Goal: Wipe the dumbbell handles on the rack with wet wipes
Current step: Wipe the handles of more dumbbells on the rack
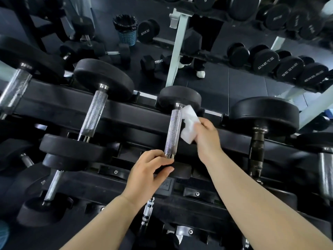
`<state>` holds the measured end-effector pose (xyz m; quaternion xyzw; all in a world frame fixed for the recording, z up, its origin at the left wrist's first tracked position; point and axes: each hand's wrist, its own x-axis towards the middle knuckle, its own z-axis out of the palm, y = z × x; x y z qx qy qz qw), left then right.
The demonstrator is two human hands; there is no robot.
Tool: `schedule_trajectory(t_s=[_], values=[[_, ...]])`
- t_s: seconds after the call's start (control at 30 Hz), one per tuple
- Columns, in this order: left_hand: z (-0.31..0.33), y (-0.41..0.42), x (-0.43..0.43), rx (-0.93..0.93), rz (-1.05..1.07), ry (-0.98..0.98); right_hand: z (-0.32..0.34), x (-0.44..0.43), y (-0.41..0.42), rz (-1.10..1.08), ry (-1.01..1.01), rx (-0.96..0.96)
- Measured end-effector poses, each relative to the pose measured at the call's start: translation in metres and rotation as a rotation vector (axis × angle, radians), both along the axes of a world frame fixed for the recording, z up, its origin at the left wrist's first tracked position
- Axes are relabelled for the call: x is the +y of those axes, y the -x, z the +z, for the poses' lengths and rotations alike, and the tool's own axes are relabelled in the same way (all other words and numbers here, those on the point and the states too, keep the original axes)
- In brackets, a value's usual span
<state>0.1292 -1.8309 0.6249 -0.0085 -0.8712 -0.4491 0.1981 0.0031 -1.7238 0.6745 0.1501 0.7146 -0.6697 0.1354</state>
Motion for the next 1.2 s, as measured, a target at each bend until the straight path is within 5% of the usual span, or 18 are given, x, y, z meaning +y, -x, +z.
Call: schedule_trajectory(t_s=[0.17,0.33,0.57,0.83,0.97,1.2], values=[[-0.001,0.001,-0.003,0.002,0.0,-0.007,-0.002,-0.008,-0.004,0.254,-0.183,0.089],[-0.003,0.001,-0.003,0.007,-0.008,-0.011,-0.012,0.012,-0.022,0.43,-0.213,-0.043],[-0.002,0.003,-0.003,0.001,-0.011,-0.021,-0.005,-0.012,0.008,0.159,-0.098,0.056],[-0.004,0.003,-0.003,0.011,-0.013,-0.009,-0.019,0.009,-0.017,0.343,-0.116,0.026],[-0.005,0.003,-0.002,0.023,-0.005,-0.005,-0.017,-0.007,0.0,0.091,0.02,0.025],[-0.006,0.003,-0.002,0.027,0.004,-0.017,-0.014,0.019,-0.033,0.316,-0.185,0.08]])
